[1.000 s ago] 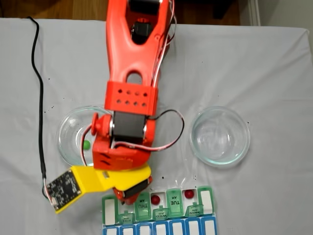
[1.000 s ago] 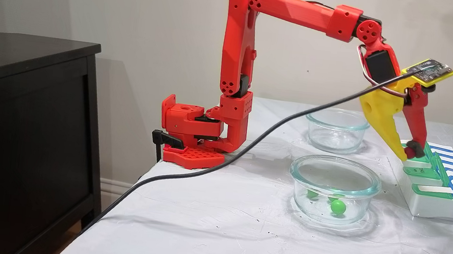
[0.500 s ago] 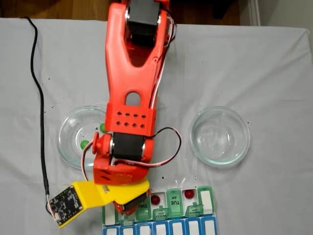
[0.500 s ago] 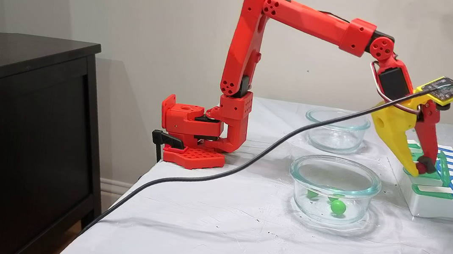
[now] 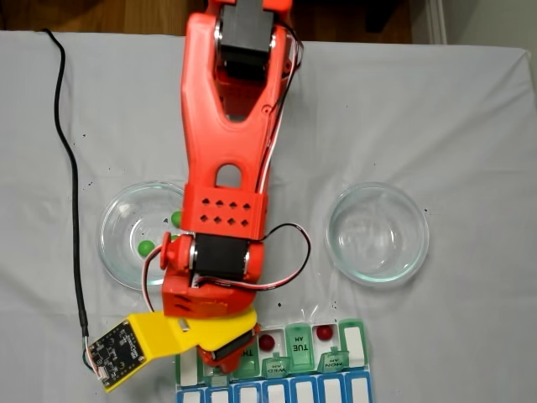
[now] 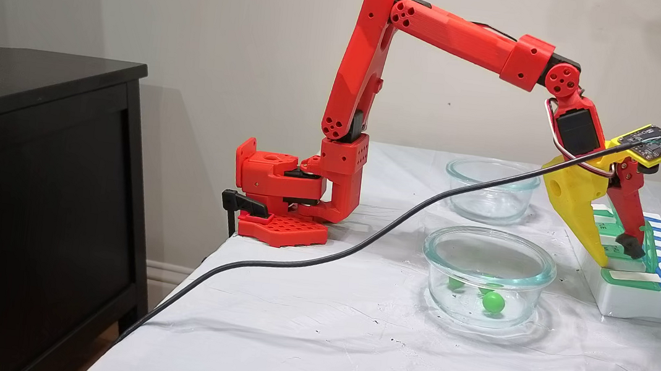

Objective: Sort medicines into box.

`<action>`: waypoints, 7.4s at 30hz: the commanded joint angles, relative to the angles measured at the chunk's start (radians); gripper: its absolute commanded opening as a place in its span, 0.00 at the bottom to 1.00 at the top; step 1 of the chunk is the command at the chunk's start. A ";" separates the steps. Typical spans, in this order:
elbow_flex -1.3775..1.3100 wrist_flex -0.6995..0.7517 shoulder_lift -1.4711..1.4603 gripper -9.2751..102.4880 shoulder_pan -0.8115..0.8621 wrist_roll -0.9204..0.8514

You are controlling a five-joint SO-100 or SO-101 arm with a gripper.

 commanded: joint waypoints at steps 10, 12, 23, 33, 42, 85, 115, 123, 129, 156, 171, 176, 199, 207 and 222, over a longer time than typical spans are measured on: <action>-0.368 0.508 0.104 0.08 0.087 -0.083; -0.420 0.643 0.103 0.08 0.123 -0.181; -0.178 0.793 0.279 0.08 0.304 -0.752; 0.207 0.652 0.557 0.13 0.402 -0.991; 0.295 0.523 0.505 0.22 0.399 -0.985; 0.215 0.600 0.114 0.18 0.270 -0.729; -0.020 0.456 0.459 0.08 0.120 -0.322; 0.163 0.190 0.551 0.08 -0.181 0.178; 0.201 0.097 0.503 0.08 -0.311 0.281; 0.196 -0.268 0.256 0.08 -0.365 0.388; 0.232 -0.371 0.219 0.08 -0.376 0.382; 0.250 -0.371 0.225 0.23 -0.377 0.347; 0.043 0.285 0.480 0.08 -0.236 0.158; -0.121 0.563 0.396 0.08 0.003 -0.035; 0.048 0.535 0.307 0.19 0.227 -0.069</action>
